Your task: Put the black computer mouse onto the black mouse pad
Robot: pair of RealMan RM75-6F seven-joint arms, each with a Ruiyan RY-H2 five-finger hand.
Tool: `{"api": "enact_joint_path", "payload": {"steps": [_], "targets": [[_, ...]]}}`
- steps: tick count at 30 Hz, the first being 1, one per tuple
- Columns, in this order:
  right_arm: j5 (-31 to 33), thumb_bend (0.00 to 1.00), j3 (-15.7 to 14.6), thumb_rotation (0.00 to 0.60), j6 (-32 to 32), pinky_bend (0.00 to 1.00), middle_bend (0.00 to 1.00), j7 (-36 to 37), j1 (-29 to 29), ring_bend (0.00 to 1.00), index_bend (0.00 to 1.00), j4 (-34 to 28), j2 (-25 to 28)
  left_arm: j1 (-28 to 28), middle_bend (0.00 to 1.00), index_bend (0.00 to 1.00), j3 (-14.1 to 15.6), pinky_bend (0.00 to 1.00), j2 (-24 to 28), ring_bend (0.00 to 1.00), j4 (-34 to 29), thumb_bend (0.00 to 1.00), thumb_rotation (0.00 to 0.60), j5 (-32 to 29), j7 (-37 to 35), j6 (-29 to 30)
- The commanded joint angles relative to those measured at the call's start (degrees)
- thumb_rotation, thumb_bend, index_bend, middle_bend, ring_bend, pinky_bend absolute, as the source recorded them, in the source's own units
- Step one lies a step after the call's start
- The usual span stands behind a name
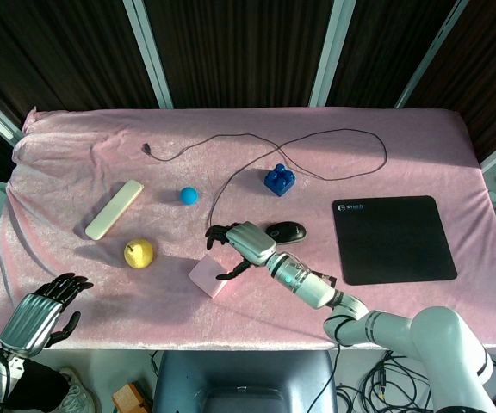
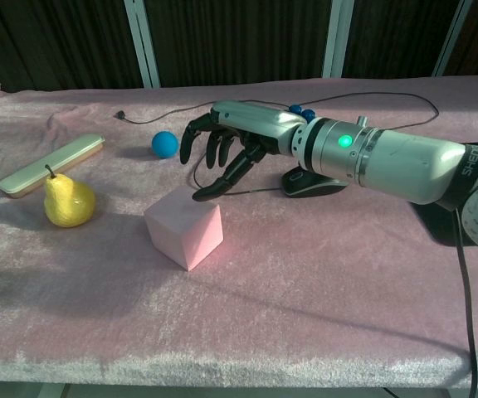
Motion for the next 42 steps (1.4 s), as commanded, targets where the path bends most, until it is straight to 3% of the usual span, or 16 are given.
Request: {"api": "enact_joint_path", "payload": {"steps": [1, 13, 22, 42], "targets": [[0.49, 0.21, -0.16, 0.6, 0.84, 0.51, 0.37, -2.09, -0.88, 0.47, 0.52, 0.8, 0.77, 0.04, 0.23, 0.26, 0.02, 0.39, -0.02, 0.17, -0.02, 0.49, 0.6, 0.09, 0.13, 0.09], [4.95, 0.21, -0.27, 0.6, 2.17, 0.51, 0.37, -7.08, -6.03, 0.47, 0.48, 5.94, 3.56, -0.11, 0.23, 0.26, 0.07, 0.39, -0.28, 0.17, -0.16, 0.49, 0.6, 0.09, 0.88, -0.39], [4.93, 0.22, -2.33, 0.6, 1.57, 0.5, 0.37, -12.72, -8.23, 0.46, 0.43, 8.15, 5.49, -0.18, 0.23, 0.26, 0.06, 0.39, -0.36, 0.17, -0.27, 0.49, 0.6, -0.06, 1.24, -0.66], [6.0, 0.22, -3.12, 0.6, -4.78, 0.5, 0.37, -15.5, -7.91, 0.46, 0.42, 12.6, 3.52, -0.15, 0.23, 0.26, -0.03, 0.39, -0.32, 0.17, -0.32, 0.49, 0.6, -0.32, 1.28, -0.64]]}}
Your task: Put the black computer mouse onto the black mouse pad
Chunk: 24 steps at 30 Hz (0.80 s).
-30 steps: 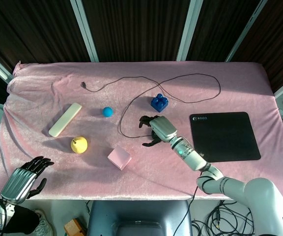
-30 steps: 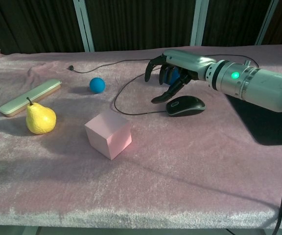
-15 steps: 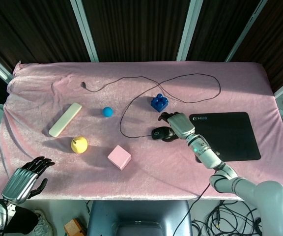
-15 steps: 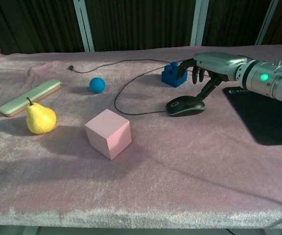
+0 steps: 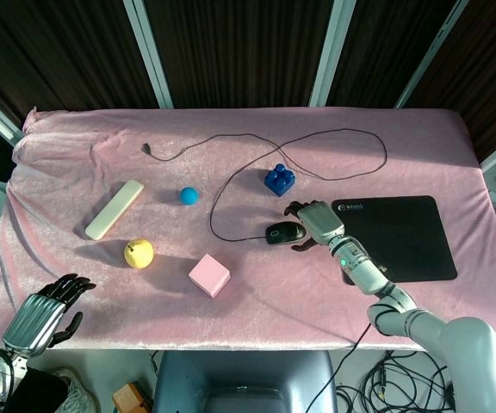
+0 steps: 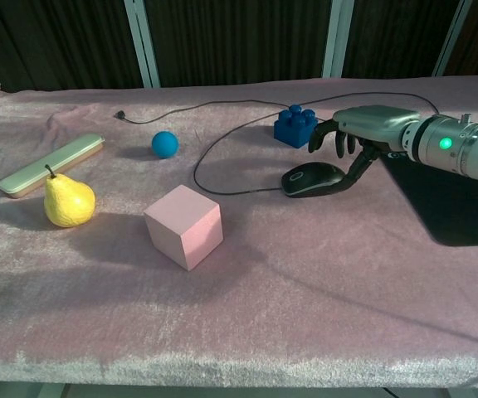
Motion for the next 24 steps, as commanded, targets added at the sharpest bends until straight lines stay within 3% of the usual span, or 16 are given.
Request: {"api": "enact_joint_path", "payload": {"steps": [1, 16, 21, 24], "targets": [[-0.12, 0.22, 0.07, 0.6, -0.39, 0.5, 0.37, 0.2, 0.28, 0.46, 0.42, 0.73, -0.68, 0.03, 0.23, 0.26, -0.01, 0.39, 0.01, 0.17, -0.03, 0.49, 0.6, -0.05, 0.01, 0.02], [0.46, 0.22, 1.08, 0.6, -2.93, 0.5, 0.38, -1.14, 2.15, 0.47, 0.47, 6.2, -5.38, 0.34, 0.23, 0.26, -0.07, 0.39, 0.28, 0.17, 0.05, 0.49, 0.6, -0.12, -0.63, 0.65], [0.43, 0.25, 1.09, 0.6, -2.91, 0.53, 0.43, -2.16, 2.25, 0.53, 0.55, 7.88, -6.6, 0.38, 0.23, 0.26, -0.12, 0.39, 0.42, 0.17, 0.08, 0.49, 0.6, -0.2, -1.02, 0.75], [0.27, 0.27, 1.18, 0.6, -1.75, 0.6, 0.5, -2.98, 2.02, 0.59, 0.64, 9.21, -7.47, 0.45, 0.23, 0.26, -0.14, 0.39, 0.48, 0.17, 0.11, 0.49, 0.6, -0.24, -1.19, 0.87]]}}
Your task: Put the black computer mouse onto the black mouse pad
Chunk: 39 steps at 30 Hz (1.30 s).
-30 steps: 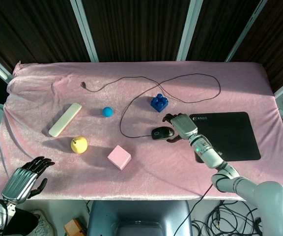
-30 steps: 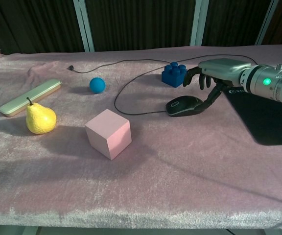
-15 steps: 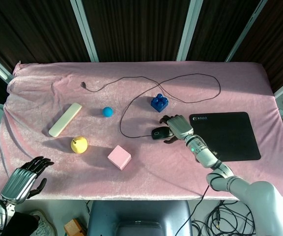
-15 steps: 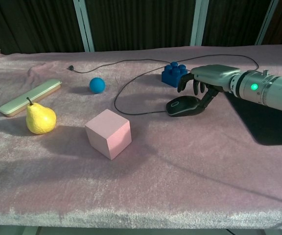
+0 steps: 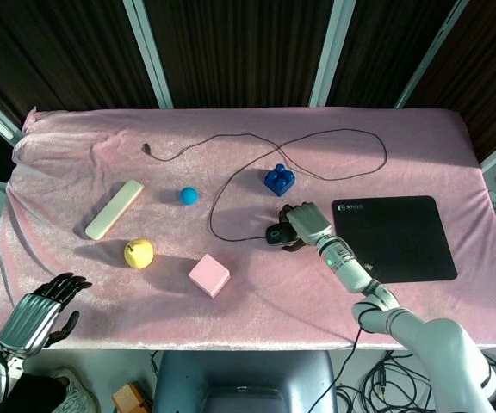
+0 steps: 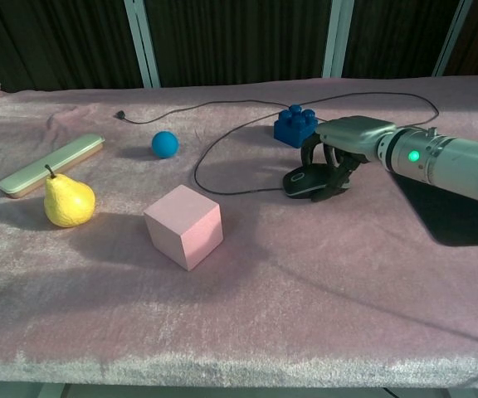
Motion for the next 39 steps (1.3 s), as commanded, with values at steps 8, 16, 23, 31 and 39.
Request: {"api": "enact_joint_path", "payload": {"steps": [8, 16, 23, 31, 39], "targets": [[-1.1, 0.29, -0.21, 0.6, 4.64, 0.64, 0.53, -1.79, -1.66, 0.62, 0.69, 0.75, 0.25, 0.01, 0.23, 0.26, 0.04, 0.39, 0.13, 0.17, 0.04, 0.49, 0.6, 0.08, -0.28, 0.0], [-1.97, 0.29, -1.49, 0.6, 13.73, 0.64, 0.53, -5.95, -8.18, 0.62, 0.69, -6.38, 9.01, 0.2, 0.23, 0.26, 0.14, 0.39, 0.49, 0.17, -0.22, 0.49, 0.6, 0.18, -0.85, 0.3], [-1.85, 0.29, -4.69, 0.6, 17.84, 0.64, 0.53, -9.15, -15.46, 0.62, 0.69, -12.27, 16.54, 0.4, 0.23, 0.26, 0.23, 0.4, 0.77, 0.17, -0.35, 0.49, 0.6, 0.26, -1.36, 0.6], [0.15, 0.29, -7.43, 0.6, 17.45, 0.64, 0.53, -10.92, -21.77, 0.62, 0.69, -6.55, 17.08, 0.46, 0.23, 0.26, 0.54, 0.4, 0.91, 0.18, -0.7, 0.49, 0.6, 0.86, -0.95, 0.62], [-0.86, 0.29, -8.34, 0.6, 13.32, 0.6, 0.53, -8.3, -22.37, 0.53, 0.59, 1.21, 13.57, 0.45, 0.23, 0.26, 0.43, 0.4, 0.74, 0.18, -0.8, 0.49, 0.6, 0.58, -0.34, 0.27]]}}
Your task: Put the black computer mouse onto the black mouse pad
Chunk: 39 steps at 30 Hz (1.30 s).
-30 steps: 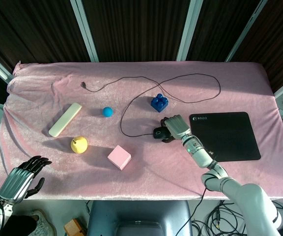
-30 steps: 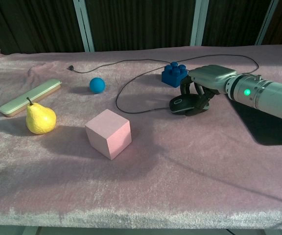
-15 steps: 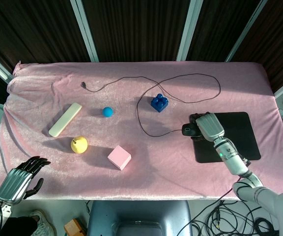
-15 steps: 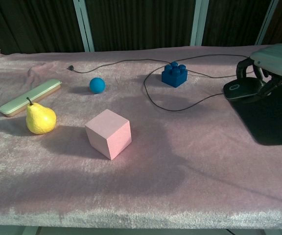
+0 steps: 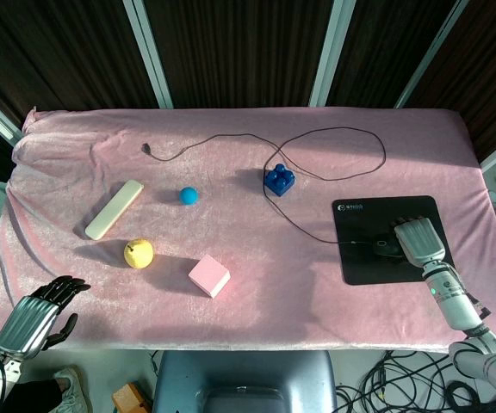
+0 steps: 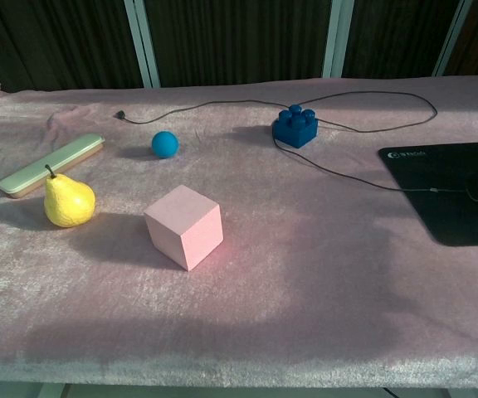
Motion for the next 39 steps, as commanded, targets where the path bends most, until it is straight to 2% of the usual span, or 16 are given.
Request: {"api": "enact_joint_path", "payload": {"steps": [1, 3, 6, 8, 10, 13, 16, 19, 24, 25, 27, 30, 33, 35, 39], "targets": [[-0.68, 0.29, -0.65, 0.6, -1.47, 0.59, 0.53, 1.27, -0.48, 0.51, 0.57, 2.64, -1.64, -0.03, 0.23, 0.26, -0.01, 0.4, -0.02, 0.18, -0.02, 0.49, 0.6, -0.09, 0.07, -0.15], [-1.14, 0.29, -0.63, 0.6, -1.36, 0.55, 0.5, 1.93, -0.55, 0.46, 0.53, 3.36, -2.06, -0.09, 0.23, 0.26, 0.0, 0.4, 0.04, 0.18, -0.05, 0.49, 0.6, -0.14, -0.01, -0.31], [-1.82, 0.29, -0.65, 0.6, -0.98, 0.44, 0.4, 2.95, -0.72, 0.35, 0.41, 3.19, -1.86, -0.09, 0.23, 0.26, -0.05, 0.4, 0.08, 0.18, -0.05, 0.49, 0.6, -0.21, -0.12, -0.32], [-2.24, 0.29, -0.59, 0.6, -0.27, 0.36, 0.33, 3.78, -0.93, 0.27, 0.3, 2.38, -1.32, -0.04, 0.23, 0.26, -0.06, 0.4, 0.11, 0.18, -0.06, 0.49, 0.6, -0.24, -0.2, -0.24], [-2.71, 0.29, -0.47, 0.6, 1.1, 0.27, 0.23, 4.96, -1.38, 0.19, 0.15, 0.59, -0.25, -0.03, 0.23, 0.26, -0.11, 0.4, 0.13, 0.18, -0.05, 0.49, 0.6, -0.31, -0.23, -0.22], [-3.44, 0.29, -0.41, 0.6, 3.22, 0.14, 0.11, 6.92, -2.17, 0.08, 0.01, -4.82, 2.92, 0.01, 0.23, 0.26, -0.12, 0.4, 0.12, 0.18, -0.05, 0.49, 0.6, -0.37, -0.2, -0.23], [-4.57, 0.28, -0.29, 0.6, 7.35, 0.09, 0.03, 8.2, -3.54, 0.03, 0.0, -14.44, 8.19, 0.01, 0.23, 0.26, -0.19, 0.4, 0.04, 0.18, -0.05, 0.49, 0.6, -0.45, 0.03, -0.29], [-4.77, 0.27, 0.54, 0.6, 14.11, 0.08, 0.03, 7.21, -6.63, 0.03, 0.0, -25.98, 13.18, 0.02, 0.23, 0.26, -0.18, 0.4, -0.1, 0.18, -0.05, 0.49, 0.6, -0.38, 0.45, -0.32], [1.56, 0.27, -0.88, 0.6, 18.52, 0.08, 0.03, -3.11, -14.08, 0.03, 0.0, -52.83, 25.22, 0.17, 0.23, 0.26, -0.12, 0.4, -0.36, 0.18, -0.19, 0.49, 0.6, -0.27, 1.57, -0.29], [1.85, 0.27, -1.21, 0.6, 20.12, 0.08, 0.03, -4.19, -15.41, 0.03, 0.0, -56.02, 26.52, 0.2, 0.23, 0.26, -0.13, 0.4, -0.42, 0.18, -0.24, 0.49, 0.6, -0.27, 1.82, -0.28], [1.17, 0.27, -1.55, 0.6, 24.98, 0.08, 0.03, -6.18, -18.48, 0.03, 0.0, -58.92, 27.11, 0.27, 0.23, 0.26, -0.14, 0.4, -0.57, 0.18, -0.32, 0.49, 0.6, -0.31, 2.35, -0.27], [1.99, 0.27, -1.1, 0.6, 29.8, 0.08, 0.03, -8.85, -21.87, 0.03, 0.0, -58.27, 25.47, 0.34, 0.23, 0.26, -0.22, 0.4, -0.8, 0.18, -0.44, 0.49, 0.6, -0.58, 3.24, -0.47], [5.08, 0.27, 0.95, 0.6, 31.22, 0.08, 0.03, -9.48, -23.2, 0.03, 0.0, -58.92, 24.77, 0.35, 0.23, 0.26, -0.31, 0.4, -0.89, 0.18, -0.71, 0.49, 0.6, -0.94, 3.9, -0.75], [4.63, 0.27, 2.03, 0.6, 31.96, 0.08, 0.03, -9.54, -23.25, 0.03, 0.0, -58.77, 24.5, 0.43, 0.23, 0.25, -0.48, 0.39, -1.05, 0.18, -0.67, 0.49, 0.6, -1.16, 4.19, -0.62], [3.65, 0.27, 1.7, 0.6, 31.13, 0.08, 0.03, -11.83, -23.41, 0.03, 0.0, -57.73, 23.75, 0.47, 0.23, 0.24, -0.89, 0.39, -1.59, 0.18, -0.6, 0.49, 0.6, -1.82, 5.08, -0.75]]}}
